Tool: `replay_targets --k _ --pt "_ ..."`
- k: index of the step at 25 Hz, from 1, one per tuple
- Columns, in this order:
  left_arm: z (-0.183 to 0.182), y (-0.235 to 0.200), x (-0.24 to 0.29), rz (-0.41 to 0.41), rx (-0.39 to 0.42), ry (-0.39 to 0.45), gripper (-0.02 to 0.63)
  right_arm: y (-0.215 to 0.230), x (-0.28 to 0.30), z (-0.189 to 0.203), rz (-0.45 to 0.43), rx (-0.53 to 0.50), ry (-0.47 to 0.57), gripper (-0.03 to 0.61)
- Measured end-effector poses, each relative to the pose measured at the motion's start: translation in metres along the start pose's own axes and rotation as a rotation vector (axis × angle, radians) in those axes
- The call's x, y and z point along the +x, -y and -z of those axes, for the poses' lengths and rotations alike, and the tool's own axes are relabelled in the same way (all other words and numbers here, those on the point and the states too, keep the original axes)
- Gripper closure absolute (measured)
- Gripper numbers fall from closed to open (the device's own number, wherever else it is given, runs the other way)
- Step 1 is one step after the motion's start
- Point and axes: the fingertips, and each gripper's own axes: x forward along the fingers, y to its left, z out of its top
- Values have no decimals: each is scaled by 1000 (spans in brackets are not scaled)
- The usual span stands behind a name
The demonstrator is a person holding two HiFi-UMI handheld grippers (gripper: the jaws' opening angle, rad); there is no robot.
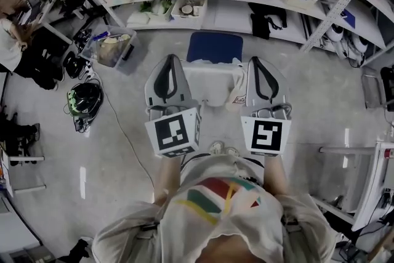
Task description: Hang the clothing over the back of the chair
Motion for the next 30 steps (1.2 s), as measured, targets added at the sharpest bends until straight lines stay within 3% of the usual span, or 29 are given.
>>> replay_targets --k 10,30 --pt "9 3 -8 -5 -5 -36 600 -16 -3 4 -50 4 -21 574" --pt "6 -8 -13 -27 12 -32 600 -19 -2 7 -60 -4 -38 574"
